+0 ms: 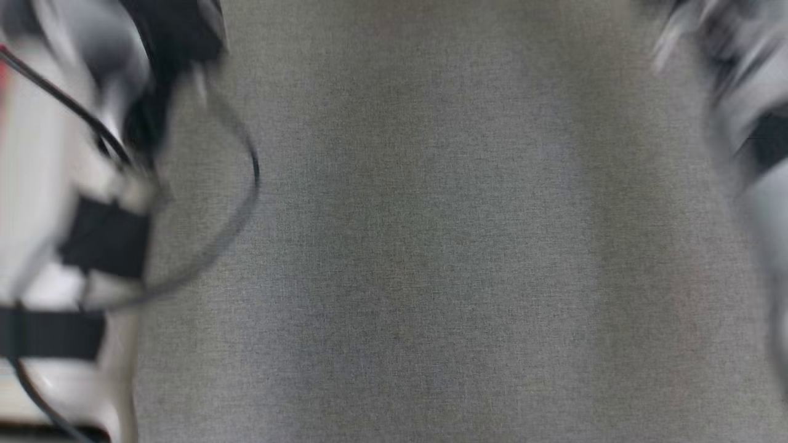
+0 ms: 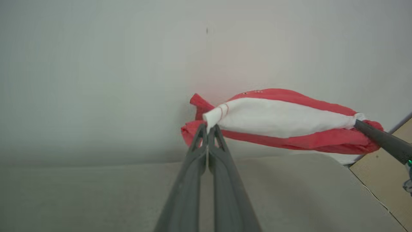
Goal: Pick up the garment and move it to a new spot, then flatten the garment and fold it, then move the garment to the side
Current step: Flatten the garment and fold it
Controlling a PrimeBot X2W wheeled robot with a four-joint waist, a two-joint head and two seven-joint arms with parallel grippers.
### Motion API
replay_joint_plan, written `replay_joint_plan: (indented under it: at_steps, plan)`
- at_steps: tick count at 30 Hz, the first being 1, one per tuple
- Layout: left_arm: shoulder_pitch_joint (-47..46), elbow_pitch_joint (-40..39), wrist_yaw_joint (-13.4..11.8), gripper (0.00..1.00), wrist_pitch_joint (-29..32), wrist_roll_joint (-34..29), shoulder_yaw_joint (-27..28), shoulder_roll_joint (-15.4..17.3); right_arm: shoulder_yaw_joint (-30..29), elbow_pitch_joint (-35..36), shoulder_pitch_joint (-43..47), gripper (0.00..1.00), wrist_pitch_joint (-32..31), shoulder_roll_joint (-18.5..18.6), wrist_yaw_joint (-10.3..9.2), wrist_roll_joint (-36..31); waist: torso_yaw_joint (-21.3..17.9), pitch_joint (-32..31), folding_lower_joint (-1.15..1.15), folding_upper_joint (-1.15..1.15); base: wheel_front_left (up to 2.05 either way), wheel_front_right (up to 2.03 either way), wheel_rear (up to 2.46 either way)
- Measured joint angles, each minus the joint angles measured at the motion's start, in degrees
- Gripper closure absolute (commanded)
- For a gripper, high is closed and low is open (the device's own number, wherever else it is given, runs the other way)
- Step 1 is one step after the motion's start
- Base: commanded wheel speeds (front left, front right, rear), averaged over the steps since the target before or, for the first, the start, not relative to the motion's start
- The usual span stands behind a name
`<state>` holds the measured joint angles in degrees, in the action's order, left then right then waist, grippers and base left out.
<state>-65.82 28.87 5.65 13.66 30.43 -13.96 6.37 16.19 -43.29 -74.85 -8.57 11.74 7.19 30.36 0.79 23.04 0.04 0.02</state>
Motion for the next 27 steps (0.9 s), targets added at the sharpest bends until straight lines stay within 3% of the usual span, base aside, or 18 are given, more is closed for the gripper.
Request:
replay_joint_plan:
  at_steps: [3, 10, 22, 27]
  plan:
    - [13.7, 2.6, 0.5, 1.00, -0.5, 0.1, -3.0, 0.5, 2.6, -1.1, 14.2, 1.00, 1.9, -0.5, 0.21, 2.2, 0.1, -1.0, -0.04, -0.01, 0.00, 0.00, 0.00]
    - [29.2, 4.0, 1.0, 1.00, -2.8, 0.3, -7.0, -0.4, 14.0, 8.1, 33.7, 1.00, 3.4, 4.6, 0.13, 10.8, 0.1, -4.6, -0.04, -0.01, 0.00, 0.00, 0.00]
    - [39.5, 1.6, 1.4, 1.00, -4.6, 0.3, -9.5, 0.7, 21.4, 17.8, 46.3, 1.00, 7.7, 13.1, 0.13, 16.0, 0.2, -11.7, -0.05, -0.03, 0.00, 0.00, 0.00]
    - [43.8, -0.2, 1.4, 1.00, -4.6, 0.3, -10.8, 1.0, 22.4, 19.8, 50.4, 1.00, 8.7, 14.9, 0.13, 18.1, 0.4, -14.4, -0.06, -0.03, 0.00, 0.00, 0.00]
